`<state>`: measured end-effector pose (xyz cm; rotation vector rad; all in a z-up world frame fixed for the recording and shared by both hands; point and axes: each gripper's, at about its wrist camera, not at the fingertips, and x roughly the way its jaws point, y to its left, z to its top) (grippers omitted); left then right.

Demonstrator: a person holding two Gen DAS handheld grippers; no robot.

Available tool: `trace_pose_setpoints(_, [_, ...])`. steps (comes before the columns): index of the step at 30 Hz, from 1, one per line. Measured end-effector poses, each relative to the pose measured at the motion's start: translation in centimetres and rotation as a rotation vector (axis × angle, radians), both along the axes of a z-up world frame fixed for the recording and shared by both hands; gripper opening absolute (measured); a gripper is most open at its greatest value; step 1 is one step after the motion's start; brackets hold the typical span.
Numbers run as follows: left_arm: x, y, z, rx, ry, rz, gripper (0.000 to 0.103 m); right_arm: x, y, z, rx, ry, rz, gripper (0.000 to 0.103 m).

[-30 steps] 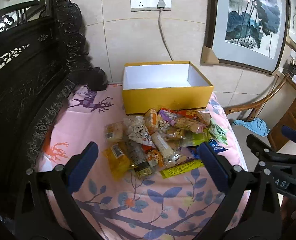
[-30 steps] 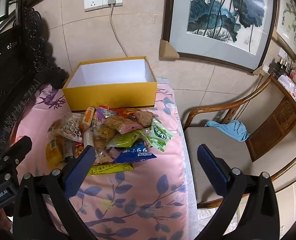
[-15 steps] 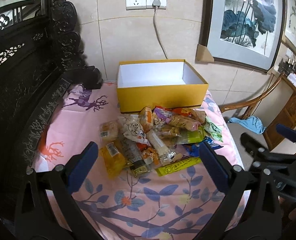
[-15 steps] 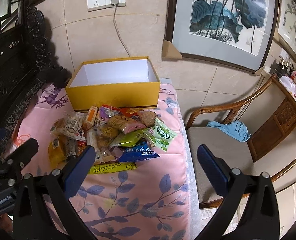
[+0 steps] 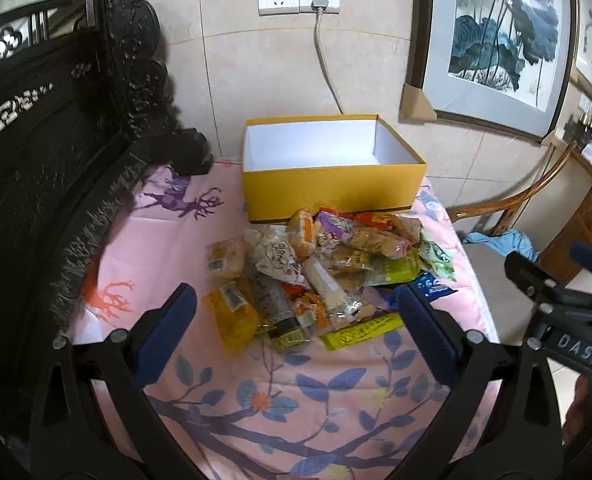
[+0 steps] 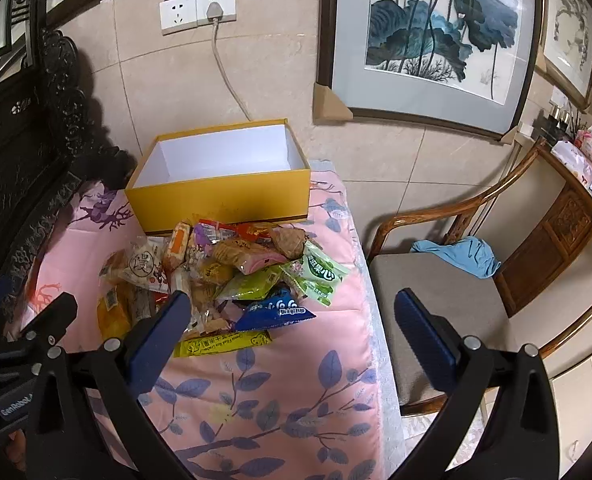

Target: Organize snacks

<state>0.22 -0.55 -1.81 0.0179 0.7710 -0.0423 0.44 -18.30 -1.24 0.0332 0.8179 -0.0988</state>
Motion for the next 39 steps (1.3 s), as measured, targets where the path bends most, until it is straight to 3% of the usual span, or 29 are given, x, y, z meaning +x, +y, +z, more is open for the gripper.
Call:
trace_pose_setpoints(24, [0.7, 0.1, -0.4, 0.022, 0.018, 0.009, 0.101, 0.3, -0.1, -0.7, 0.013, 0.034, -0.005, 0.102])
trace_pose_setpoints(32, [0.7, -0.4, -1.5, 0.05, 0.054, -0.014, 0.101, -0.3, 0.7, -0.4, 0.011, -0.004, 0.083, 0.102])
trace_pose_setpoints(39, [1.0, 0.1, -2.0, 0.048, 0.067, 0.0, 0.101, 0.0, 0.4, -1.2, 0.028, 0.018, 0.075, 0.102])
